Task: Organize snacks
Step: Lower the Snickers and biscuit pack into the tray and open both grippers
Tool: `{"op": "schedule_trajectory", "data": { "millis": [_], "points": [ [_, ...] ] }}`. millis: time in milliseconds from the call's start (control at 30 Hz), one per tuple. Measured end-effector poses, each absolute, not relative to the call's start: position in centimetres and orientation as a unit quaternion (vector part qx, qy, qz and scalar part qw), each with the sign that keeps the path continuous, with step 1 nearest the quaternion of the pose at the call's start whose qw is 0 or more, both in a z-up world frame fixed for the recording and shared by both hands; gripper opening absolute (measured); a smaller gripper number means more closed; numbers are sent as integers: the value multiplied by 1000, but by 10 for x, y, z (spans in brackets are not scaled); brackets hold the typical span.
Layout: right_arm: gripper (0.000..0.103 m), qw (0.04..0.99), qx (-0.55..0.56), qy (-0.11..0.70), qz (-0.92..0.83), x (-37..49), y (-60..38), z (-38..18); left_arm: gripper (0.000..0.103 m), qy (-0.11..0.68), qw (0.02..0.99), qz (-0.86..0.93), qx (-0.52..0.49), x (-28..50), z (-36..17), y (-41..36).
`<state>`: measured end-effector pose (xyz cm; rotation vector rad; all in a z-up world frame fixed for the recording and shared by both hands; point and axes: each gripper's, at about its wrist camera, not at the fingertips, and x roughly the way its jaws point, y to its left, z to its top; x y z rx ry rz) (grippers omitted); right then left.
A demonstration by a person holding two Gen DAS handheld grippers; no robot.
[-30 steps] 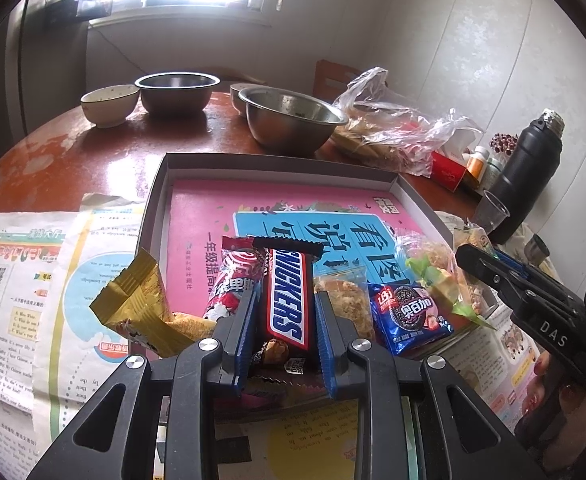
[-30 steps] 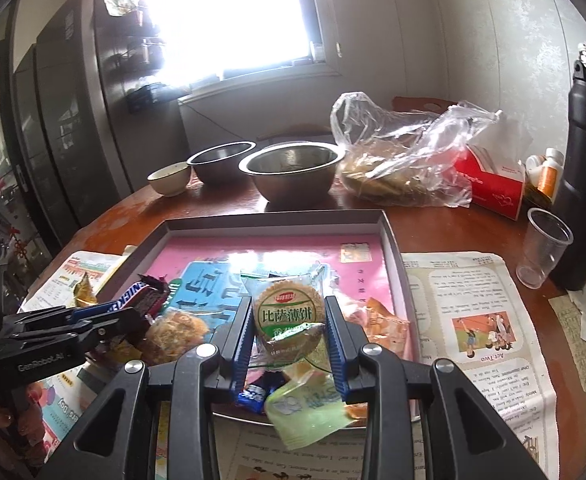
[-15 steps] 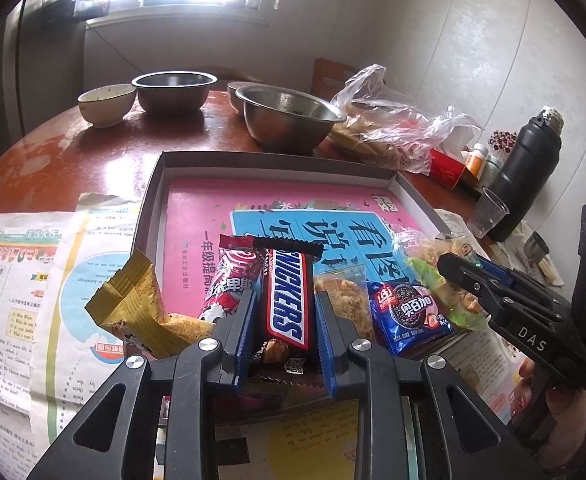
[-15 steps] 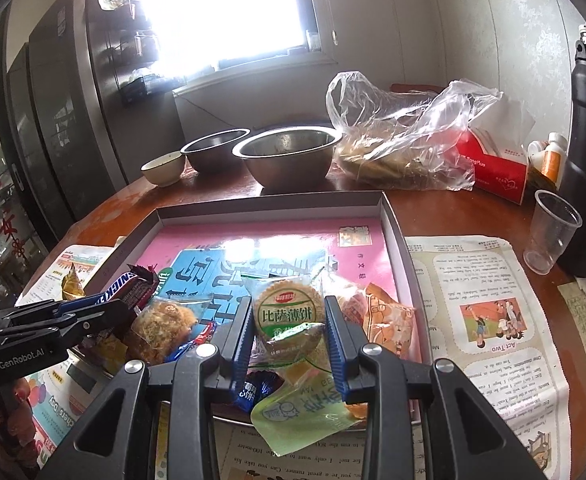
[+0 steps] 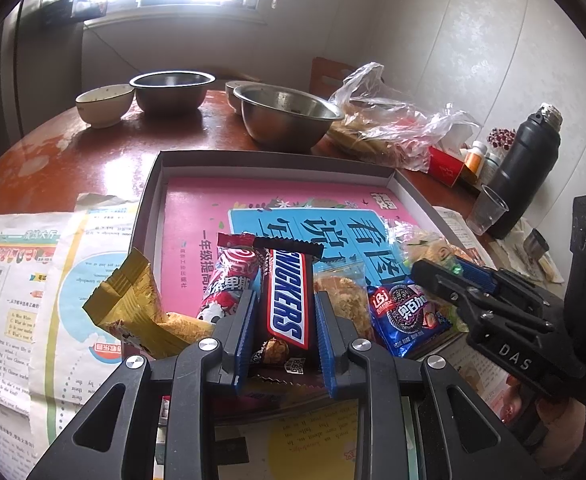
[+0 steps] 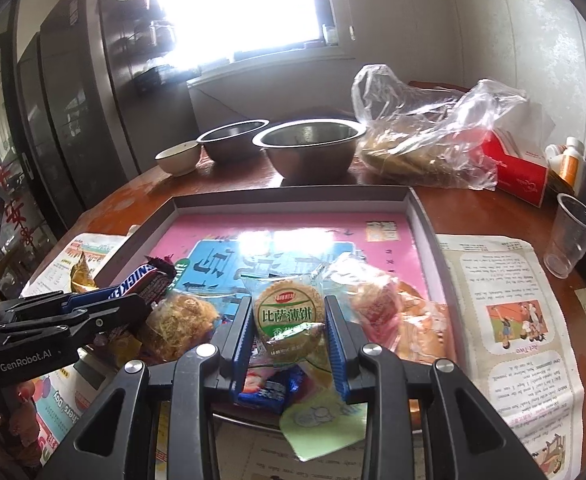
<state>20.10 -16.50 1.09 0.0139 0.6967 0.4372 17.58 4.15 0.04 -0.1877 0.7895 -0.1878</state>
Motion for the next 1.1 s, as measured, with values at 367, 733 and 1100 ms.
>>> {"op": "schedule_trajectory", "data": {
  "millis": [367,733,1100],
  "points": [
    [34,912,-11,344,222,201,-152,7,29,384,914,-91,-91,175,1,41],
    [34,923,19,342,177,205,-183,11,29,384,914,-91,-92,175,1,43],
    [35,920,35,345,185,207,-186,10,31,385,913,-93,-94,175,2,44]
  ]
}}
